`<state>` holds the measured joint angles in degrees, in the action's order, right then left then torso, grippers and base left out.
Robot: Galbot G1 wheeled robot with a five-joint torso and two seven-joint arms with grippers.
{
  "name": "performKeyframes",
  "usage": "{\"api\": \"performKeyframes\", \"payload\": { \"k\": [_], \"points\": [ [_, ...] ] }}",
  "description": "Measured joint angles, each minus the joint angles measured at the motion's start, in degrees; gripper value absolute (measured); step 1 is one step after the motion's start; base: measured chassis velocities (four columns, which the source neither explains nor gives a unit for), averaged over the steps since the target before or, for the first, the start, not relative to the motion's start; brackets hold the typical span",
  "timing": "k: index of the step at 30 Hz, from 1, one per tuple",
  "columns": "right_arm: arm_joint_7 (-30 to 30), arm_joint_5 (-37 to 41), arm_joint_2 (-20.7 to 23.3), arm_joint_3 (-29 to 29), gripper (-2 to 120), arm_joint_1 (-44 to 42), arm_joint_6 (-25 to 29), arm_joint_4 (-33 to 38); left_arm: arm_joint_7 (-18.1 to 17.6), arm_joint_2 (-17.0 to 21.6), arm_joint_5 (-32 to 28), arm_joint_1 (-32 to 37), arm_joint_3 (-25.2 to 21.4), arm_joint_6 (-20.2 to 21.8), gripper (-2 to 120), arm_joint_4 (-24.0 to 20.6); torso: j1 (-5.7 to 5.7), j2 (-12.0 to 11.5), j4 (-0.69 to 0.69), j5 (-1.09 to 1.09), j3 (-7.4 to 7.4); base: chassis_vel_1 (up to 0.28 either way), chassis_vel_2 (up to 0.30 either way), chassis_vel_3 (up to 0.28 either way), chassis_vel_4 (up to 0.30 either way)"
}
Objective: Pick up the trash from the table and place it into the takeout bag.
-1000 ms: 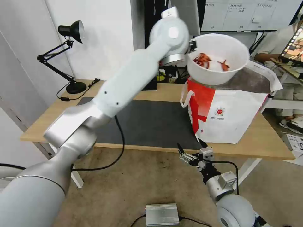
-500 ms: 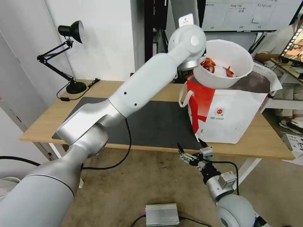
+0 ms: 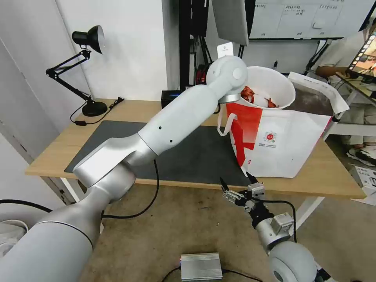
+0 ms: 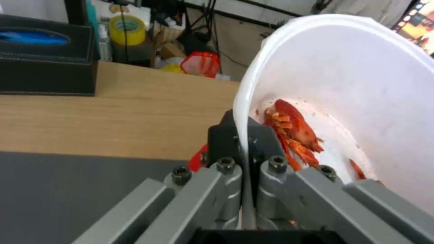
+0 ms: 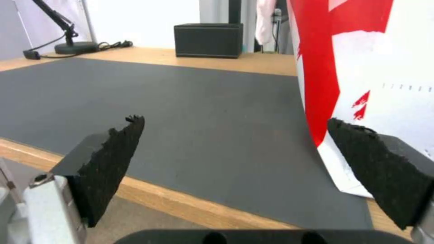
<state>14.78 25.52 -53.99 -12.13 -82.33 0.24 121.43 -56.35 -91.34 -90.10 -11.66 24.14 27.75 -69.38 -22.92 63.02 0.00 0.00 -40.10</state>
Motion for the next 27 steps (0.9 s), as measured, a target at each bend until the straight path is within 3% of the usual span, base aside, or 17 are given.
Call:
{"api": "performKeyframes", "payload": {
  "k": [14,27],
  "points": [
    [0.0,0.0,0.0,0.0,100,0.0,0.0,0.0,1.6,0.0,0.9,-1.9,0.6,-2.6,0,-0.3,0.01,0.0,0.0,0.0,0.0,0.0,0.0,0.0,0.0],
    [0.0,0.0,0.0,0.0,100,0.0,0.0,0.0,4.1,0.0,5.9,-0.1,2.5,-5.2,0,0.1,0.0,0.0,0.0,0.0,0.0,0.0,0.0,0.0,0.0]
  ]
}}
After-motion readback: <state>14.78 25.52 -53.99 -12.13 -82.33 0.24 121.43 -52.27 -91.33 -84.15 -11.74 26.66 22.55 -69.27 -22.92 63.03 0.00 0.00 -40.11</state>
